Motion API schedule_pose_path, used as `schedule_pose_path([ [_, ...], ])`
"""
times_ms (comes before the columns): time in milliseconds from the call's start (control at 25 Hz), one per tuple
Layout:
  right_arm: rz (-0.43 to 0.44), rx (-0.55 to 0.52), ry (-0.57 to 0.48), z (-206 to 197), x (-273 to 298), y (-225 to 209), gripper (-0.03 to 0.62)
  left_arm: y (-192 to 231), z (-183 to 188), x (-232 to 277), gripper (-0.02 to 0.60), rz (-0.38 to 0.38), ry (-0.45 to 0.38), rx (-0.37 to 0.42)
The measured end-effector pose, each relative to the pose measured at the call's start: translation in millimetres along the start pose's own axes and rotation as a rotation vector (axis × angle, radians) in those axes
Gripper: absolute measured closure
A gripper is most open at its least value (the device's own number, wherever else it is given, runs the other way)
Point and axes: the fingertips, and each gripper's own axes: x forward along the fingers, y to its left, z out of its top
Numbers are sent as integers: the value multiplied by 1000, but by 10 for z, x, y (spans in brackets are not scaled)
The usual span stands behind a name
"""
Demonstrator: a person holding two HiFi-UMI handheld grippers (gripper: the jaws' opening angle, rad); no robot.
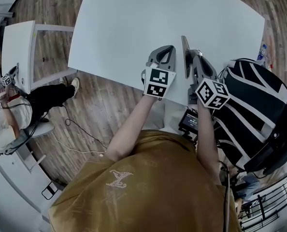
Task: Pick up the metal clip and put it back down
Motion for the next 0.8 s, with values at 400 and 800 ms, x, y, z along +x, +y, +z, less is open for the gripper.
schedule_pose_path([
  [400,-82,-121,46,-43,27,-72,543,-56,-12,35,575,-8,11,16],
  [800,-106,-213,61,-51,33,-60,534,-104,-38,78,575,-12,24,21],
])
